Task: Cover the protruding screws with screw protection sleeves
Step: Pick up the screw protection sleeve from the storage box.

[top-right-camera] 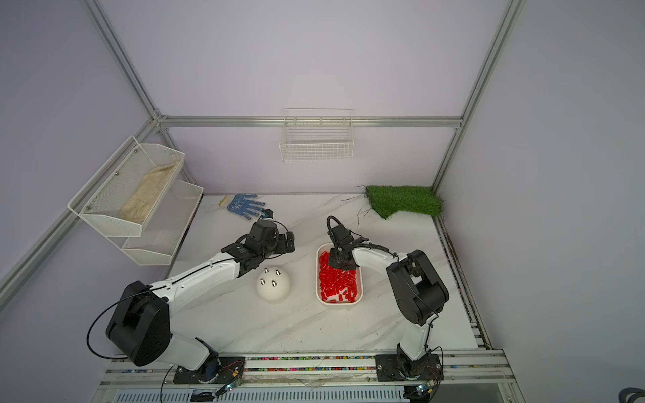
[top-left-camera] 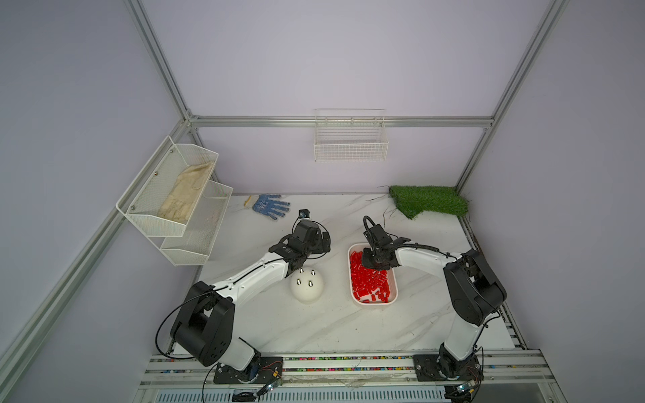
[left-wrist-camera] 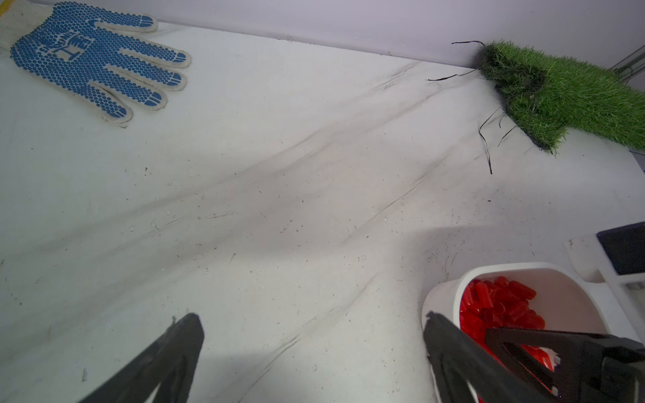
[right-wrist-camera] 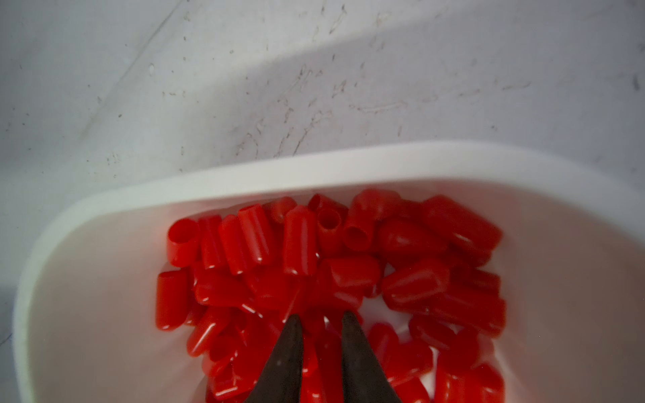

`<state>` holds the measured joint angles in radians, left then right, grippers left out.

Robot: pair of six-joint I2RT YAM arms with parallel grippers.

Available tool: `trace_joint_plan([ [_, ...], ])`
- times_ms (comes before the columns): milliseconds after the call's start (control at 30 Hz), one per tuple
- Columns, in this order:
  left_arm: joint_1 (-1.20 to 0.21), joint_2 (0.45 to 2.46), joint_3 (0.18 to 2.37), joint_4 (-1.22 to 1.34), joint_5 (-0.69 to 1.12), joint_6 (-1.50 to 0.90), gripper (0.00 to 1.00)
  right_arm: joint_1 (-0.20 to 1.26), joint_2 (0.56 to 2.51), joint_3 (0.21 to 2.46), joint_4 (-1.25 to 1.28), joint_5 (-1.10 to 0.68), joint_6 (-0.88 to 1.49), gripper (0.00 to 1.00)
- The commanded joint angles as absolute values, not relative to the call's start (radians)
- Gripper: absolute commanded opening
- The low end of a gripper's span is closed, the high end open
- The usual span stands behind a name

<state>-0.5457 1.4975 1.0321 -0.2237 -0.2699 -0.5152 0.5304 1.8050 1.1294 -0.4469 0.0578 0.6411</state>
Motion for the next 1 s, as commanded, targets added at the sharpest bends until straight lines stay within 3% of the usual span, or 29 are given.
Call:
trace_joint_plan([
  [0,-0.550,1.466,1.072,-0.177,-0.285,-0.532,1.00,0.537,1.807,1.155,-0.458,0.076,0.638,0.24],
  [967,-0.550,1.462,1.047,-0.165,-0.296,-0.539,1.00,0.537,1.896,1.293,-0.657,0.063,0.573,0.22],
])
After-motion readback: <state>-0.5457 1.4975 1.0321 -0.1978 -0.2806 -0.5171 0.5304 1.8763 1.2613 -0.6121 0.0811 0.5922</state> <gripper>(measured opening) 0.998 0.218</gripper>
